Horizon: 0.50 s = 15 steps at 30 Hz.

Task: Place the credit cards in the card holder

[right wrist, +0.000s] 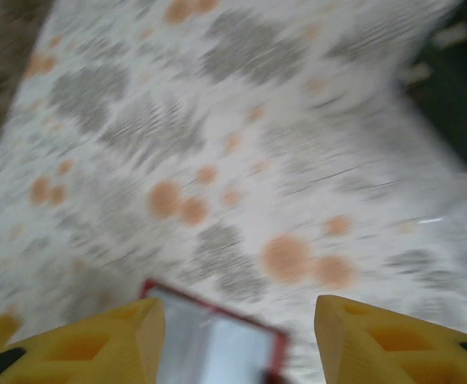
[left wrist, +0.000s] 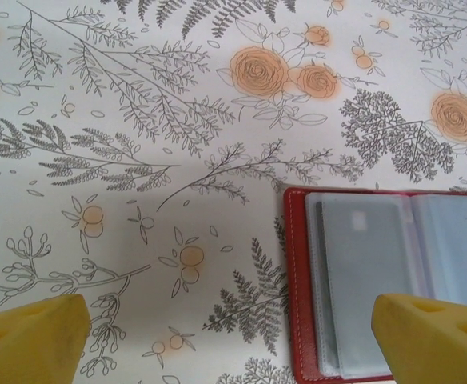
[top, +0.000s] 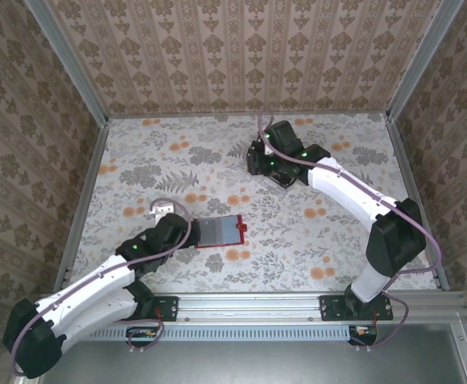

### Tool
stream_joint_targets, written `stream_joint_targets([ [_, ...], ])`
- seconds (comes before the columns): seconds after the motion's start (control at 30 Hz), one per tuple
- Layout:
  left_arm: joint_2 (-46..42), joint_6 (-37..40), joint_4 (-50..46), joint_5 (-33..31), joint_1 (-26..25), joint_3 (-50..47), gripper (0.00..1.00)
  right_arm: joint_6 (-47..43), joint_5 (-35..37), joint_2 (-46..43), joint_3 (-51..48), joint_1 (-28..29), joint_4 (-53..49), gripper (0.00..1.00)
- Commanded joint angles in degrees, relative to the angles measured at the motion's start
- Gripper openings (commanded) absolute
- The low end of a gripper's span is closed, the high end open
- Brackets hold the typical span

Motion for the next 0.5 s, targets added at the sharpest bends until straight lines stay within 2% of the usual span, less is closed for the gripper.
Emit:
stream_joint_targets([
  [0.0,2.13,2.35,-0.63,2.26,1.34,3.59,1.00,-8.97,10.09,1.48,1.73,-2.13,-8.43,0.50],
  [0.3,5.52,3.95,-0.02,3.47,3.46,6.02,1.00,-16.68,15.01,10.95,8.82,-4.16,-12.68,0.39],
  [0.47,5.92,4.36,0.19,3.95,4.26,6.21,1.00,-17.24,16.78,14.37,9.07,-4.16,-12.07,0.39],
])
